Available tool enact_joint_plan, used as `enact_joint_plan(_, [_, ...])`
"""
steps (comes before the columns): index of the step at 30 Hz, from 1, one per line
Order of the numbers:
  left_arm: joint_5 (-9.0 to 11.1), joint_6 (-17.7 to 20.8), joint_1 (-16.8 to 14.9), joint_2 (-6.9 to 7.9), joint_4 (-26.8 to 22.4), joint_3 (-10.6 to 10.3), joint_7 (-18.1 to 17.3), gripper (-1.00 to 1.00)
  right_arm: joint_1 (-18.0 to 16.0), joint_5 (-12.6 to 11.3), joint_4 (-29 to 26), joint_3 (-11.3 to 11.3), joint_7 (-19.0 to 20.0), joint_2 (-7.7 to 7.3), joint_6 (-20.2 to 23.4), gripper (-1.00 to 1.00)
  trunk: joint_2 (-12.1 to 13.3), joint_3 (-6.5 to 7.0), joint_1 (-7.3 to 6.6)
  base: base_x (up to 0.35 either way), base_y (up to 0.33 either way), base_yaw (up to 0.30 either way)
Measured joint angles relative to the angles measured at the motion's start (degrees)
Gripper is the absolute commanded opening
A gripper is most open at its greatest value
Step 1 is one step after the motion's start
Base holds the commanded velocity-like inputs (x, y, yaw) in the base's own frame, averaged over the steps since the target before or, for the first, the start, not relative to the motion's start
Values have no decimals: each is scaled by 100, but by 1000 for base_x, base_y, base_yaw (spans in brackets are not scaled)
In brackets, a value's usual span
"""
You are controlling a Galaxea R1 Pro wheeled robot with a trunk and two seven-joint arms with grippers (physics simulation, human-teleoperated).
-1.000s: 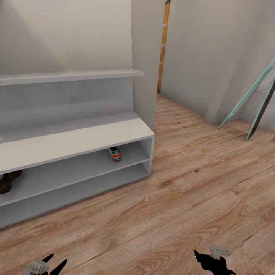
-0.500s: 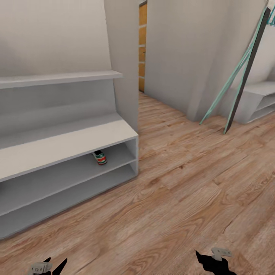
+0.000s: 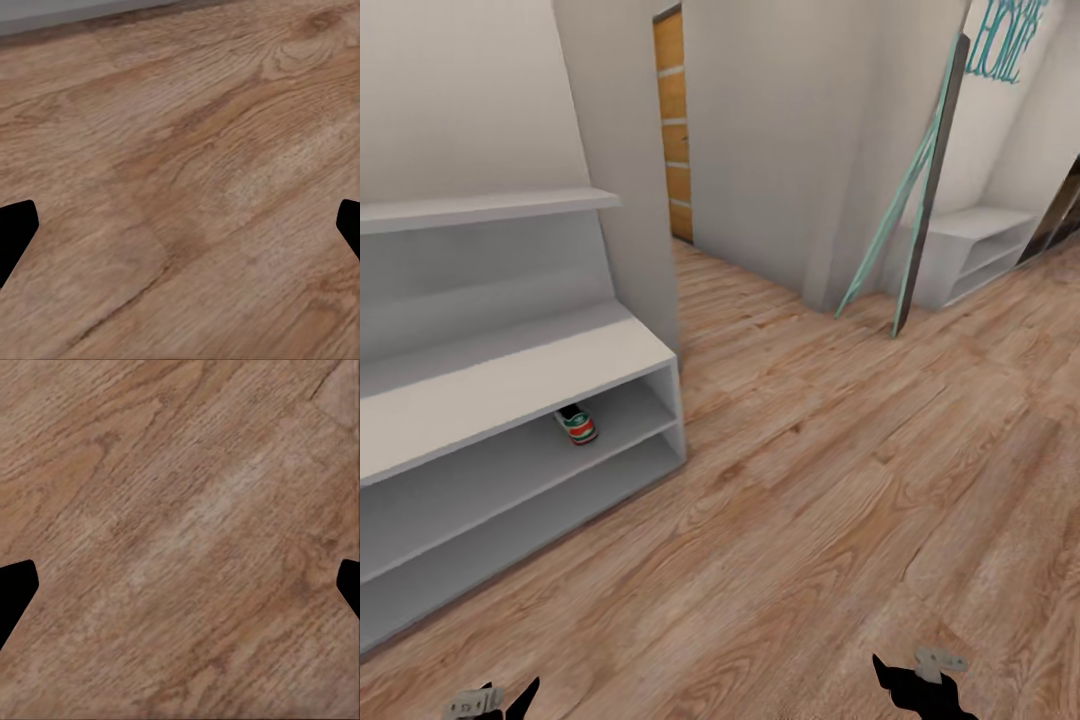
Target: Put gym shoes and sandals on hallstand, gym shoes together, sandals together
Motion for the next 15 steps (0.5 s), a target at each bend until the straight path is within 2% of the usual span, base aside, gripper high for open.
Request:
enact_joint_plan(3, [-27,-7,0,-62,2,-6,274,100,8,0,0,2,1,0,-8,100,0,10,0,0,0,-290])
enact_joint_plan(15, [-46,-8,0,-85,-4,-24,352,100,19,0,0,1,8,-2,-12,100,0,69,0,0,0,-279])
